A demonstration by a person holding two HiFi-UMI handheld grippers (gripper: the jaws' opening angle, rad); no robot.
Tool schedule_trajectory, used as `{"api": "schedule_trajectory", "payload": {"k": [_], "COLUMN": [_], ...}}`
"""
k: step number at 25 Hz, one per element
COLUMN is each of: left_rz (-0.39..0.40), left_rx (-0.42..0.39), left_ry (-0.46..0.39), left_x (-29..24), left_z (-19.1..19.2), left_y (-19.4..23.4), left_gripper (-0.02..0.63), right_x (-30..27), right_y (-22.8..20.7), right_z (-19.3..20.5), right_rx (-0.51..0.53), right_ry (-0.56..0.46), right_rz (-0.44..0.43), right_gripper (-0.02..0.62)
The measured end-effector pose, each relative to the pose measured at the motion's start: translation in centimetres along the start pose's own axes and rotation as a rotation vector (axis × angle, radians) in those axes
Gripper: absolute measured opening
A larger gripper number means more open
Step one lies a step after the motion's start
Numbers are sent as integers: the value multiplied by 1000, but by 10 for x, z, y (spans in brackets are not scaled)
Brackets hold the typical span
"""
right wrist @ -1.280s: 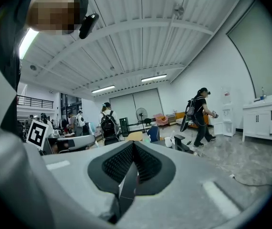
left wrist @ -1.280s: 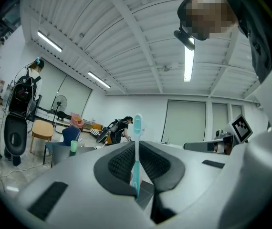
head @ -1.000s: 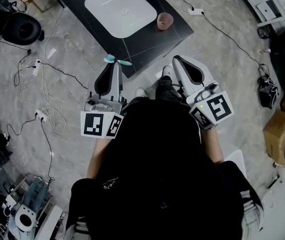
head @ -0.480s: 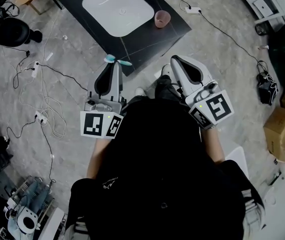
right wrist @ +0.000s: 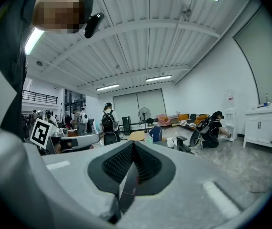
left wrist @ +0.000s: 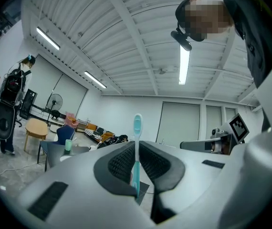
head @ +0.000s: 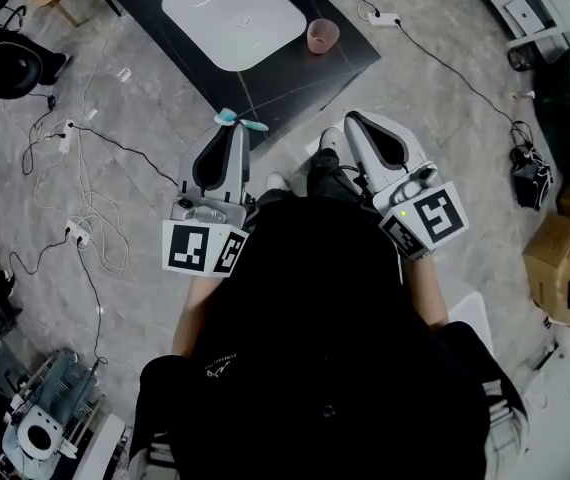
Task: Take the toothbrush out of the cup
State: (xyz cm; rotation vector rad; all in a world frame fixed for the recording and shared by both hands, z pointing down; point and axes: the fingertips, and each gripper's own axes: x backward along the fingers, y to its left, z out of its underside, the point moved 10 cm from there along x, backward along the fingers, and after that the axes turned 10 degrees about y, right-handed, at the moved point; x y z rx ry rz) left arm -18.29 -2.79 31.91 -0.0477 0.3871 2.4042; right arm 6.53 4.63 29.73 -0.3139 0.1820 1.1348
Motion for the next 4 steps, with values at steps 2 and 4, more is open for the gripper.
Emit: {"api": "schedule_trajectory", "payload": {"k": [2, 4], "left_rz": [2, 1], "left_rx": [1, 4], "left_ry": [0, 0], "left_x": [0, 0], "left_z": [0, 1], "left_y": [-1, -1], "left_gripper": [28, 28], "right_x": [1, 1], "right_y": [0, 1], "right_z": [-1, -1], "right_rx": [0, -1], "right_ry": [-4, -4], "right_rz": [1, 1], "right_gripper": [6, 6]}}
